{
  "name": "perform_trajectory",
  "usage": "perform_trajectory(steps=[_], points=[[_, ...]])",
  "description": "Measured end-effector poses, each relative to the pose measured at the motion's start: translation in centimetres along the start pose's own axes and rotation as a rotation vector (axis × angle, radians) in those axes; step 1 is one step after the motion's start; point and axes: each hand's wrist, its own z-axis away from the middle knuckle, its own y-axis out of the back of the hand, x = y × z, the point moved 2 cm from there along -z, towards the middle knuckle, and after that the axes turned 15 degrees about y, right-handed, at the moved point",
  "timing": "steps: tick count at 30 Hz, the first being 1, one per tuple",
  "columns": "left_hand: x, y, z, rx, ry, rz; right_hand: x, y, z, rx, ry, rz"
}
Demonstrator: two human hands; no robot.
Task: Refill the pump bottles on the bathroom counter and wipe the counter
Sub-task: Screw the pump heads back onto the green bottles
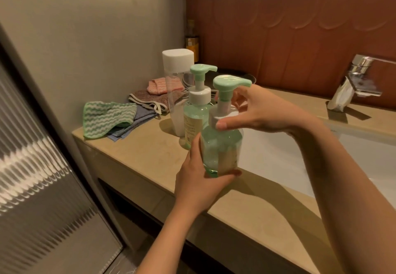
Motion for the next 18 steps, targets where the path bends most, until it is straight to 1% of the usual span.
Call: perform_trajectory(steps=[3, 5, 6, 10, 13, 16, 18], points=[[-0.1, 0.0, 0.0, 0.014, 0.006, -0.008, 0.4, 0.8, 0.8, -0.089, 0.032, -0.142], [-0.1, 0.0, 0.0, 0.015, 0.005, -0.012, 0.4, 1.2, 1.3, -0.071, 0.051, -0.27], [-0.1, 0.0, 0.0, 0.012, 0.003, -0.014, 0.5, 1.3, 1.4, -0.05, 0.059, -0.285], [0.0, 0.0, 0.1, 0.006, -0.004, -0.031, 0.4, 0.8, 0.7, 0.047, 0.05, -0.124], [0.2, 0.1, 0.1, 0.005, -0.007, -0.023, 0.3, 0.0, 0.0, 0.061, 0.011, -0.007], [0.1, 0.0, 0.1, 0.01, 0.002, -0.008, 0.2, 0.3, 0.2, 0.031, -0.004, -0.015], [0.1, 0.0, 0.0, 0.016, 0.004, -0.011, 0.3, 1.1, 0.7, 0.016, 0.019, -0.061]])
